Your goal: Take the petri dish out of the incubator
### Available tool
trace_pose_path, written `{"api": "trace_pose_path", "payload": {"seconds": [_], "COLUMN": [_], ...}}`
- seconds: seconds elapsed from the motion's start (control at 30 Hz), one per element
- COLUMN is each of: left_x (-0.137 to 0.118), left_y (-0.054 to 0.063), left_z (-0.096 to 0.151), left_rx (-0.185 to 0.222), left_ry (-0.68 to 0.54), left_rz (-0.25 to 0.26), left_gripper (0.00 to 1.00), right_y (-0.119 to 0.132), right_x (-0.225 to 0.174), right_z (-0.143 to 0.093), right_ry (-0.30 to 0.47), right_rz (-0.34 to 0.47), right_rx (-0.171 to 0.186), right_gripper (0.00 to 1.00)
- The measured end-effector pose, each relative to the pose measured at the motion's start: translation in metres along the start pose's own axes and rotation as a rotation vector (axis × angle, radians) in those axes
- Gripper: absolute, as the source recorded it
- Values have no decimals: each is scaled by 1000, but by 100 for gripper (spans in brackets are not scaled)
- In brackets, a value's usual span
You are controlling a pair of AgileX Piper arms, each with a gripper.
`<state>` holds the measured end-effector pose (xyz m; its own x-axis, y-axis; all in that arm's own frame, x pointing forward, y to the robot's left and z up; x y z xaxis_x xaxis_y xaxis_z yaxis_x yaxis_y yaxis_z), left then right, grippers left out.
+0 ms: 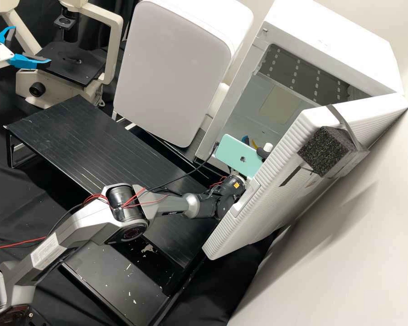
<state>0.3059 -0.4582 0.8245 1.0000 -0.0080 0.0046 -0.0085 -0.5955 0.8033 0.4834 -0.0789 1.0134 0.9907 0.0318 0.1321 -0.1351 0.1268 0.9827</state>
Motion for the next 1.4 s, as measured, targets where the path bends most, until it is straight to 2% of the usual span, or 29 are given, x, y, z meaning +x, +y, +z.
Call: {"api": "trace_pose_path", "payload": {"seconds": [0.17, 0.2, 0.5, 0.73, 0.93, 1.2, 1.4], "left_x": [0, 0, 0, 0, 0, 0, 0], "left_y": [0, 0, 0, 0, 0, 0, 0], "left_z": [0, 0, 0, 0, 0, 0, 0], "left_rx": [0, 0, 0, 0, 0, 0, 0], "left_ry": [0, 0, 0, 0, 0, 0, 0], "left_rz": [0, 0, 0, 0, 0, 0, 0], "left_gripper": [100, 100, 100, 100, 100, 100, 100], "right_y": [13, 16, 27, 17, 8, 1, -1], "right_x": [-6, -7, -20, -22, -19, -22, -22], "right_z": [0, -1, -24, -24, -31, -26, -26], "right_ry": [23, 32, 190, 186, 201, 184, 178], "right_rz": [31, 44, 93, 68, 37, 13, 0], "right_rx": [-6, 3, 14, 27, 18, 25, 15], "right_gripper": [100, 100, 100, 100, 100, 100, 100]}}
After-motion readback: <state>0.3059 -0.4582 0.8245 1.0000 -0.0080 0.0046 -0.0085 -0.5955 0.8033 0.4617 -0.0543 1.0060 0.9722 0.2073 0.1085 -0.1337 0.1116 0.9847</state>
